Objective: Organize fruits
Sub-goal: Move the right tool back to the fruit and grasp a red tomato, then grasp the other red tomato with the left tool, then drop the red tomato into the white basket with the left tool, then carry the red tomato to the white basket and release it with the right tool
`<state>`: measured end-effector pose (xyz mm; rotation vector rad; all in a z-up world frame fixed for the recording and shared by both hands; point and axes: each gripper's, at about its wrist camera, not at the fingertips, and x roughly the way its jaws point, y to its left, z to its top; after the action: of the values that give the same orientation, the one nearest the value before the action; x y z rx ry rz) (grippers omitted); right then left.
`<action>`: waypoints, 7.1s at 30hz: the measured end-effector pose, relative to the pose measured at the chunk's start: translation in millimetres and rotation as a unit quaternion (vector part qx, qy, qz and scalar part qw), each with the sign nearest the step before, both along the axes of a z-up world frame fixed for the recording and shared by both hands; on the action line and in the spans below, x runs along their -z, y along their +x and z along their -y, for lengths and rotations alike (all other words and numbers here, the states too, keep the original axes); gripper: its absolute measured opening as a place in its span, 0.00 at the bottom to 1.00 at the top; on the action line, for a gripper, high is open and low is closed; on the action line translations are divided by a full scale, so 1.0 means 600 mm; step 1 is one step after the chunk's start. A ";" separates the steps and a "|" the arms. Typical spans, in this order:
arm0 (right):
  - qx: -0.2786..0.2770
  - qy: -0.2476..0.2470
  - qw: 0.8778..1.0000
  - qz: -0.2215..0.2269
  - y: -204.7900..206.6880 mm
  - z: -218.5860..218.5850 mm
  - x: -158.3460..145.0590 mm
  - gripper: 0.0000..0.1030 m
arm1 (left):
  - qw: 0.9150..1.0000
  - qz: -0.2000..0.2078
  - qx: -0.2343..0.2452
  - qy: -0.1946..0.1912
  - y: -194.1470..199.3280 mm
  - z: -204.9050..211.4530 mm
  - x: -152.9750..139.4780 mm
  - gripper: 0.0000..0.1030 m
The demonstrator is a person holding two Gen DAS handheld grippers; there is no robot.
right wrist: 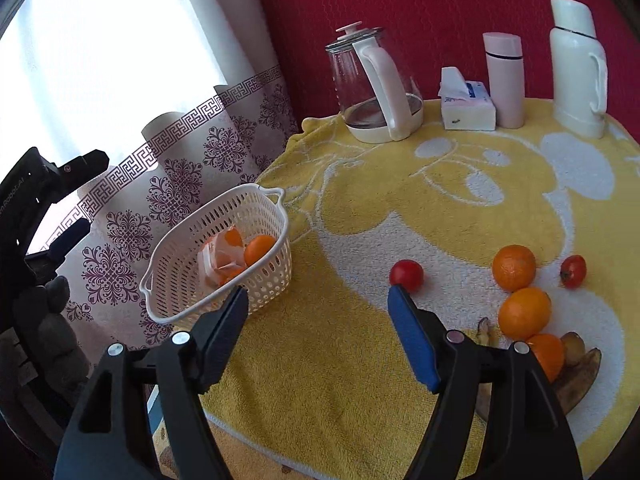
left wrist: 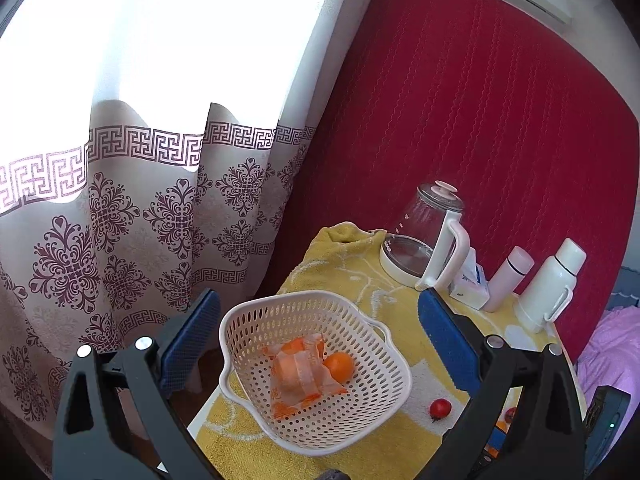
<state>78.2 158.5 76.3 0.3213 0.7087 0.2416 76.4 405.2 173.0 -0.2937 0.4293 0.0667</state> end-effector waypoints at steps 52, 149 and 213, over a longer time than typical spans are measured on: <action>0.172 0.016 0.979 -0.106 0.074 0.274 0.102 0.53 | 0.979 -0.072 0.145 0.124 0.017 0.206 0.097 0.97; 0.172 -0.037 0.984 0.009 0.018 0.267 0.064 0.28 | 0.991 -0.055 0.074 0.099 0.074 0.132 0.086 0.28; -0.077 -0.006 0.996 0.045 0.092 -0.083 -0.052 0.29 | 0.999 -0.017 -0.022 0.019 0.056 -0.018 0.017 0.95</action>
<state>133.5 208.1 107.6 0.2425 0.6457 0.3952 109.8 416.1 162.5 -0.2658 0.4550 0.1231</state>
